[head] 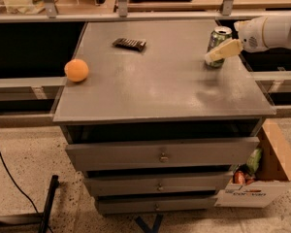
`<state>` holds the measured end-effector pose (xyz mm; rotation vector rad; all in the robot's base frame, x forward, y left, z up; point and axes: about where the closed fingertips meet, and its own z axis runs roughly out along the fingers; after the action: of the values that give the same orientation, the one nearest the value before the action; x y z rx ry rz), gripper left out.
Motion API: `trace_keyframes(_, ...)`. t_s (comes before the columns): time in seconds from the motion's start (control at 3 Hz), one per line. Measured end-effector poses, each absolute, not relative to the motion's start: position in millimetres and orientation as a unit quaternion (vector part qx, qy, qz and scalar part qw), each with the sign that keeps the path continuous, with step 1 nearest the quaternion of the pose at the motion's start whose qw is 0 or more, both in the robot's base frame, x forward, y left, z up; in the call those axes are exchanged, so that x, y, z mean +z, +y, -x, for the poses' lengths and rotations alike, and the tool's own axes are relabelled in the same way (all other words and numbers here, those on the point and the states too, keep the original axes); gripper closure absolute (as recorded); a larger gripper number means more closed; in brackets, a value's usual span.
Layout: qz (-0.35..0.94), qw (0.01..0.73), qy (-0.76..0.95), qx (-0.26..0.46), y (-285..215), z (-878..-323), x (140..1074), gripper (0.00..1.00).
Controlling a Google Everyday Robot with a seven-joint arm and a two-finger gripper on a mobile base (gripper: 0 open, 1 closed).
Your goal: Move green can near rxbar chocolate
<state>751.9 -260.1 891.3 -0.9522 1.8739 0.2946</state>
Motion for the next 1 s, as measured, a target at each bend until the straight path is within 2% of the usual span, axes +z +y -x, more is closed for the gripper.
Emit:
trace_keyframes(0.33, 0.382, 0.49, 0.775, 0.117, -264.8, -757.8, 881.2, 0.17)
trace_keyframes(1.0, 0.373, 0.496, 0.775, 0.118, -269.7, -757.7, 875.7, 0.64)
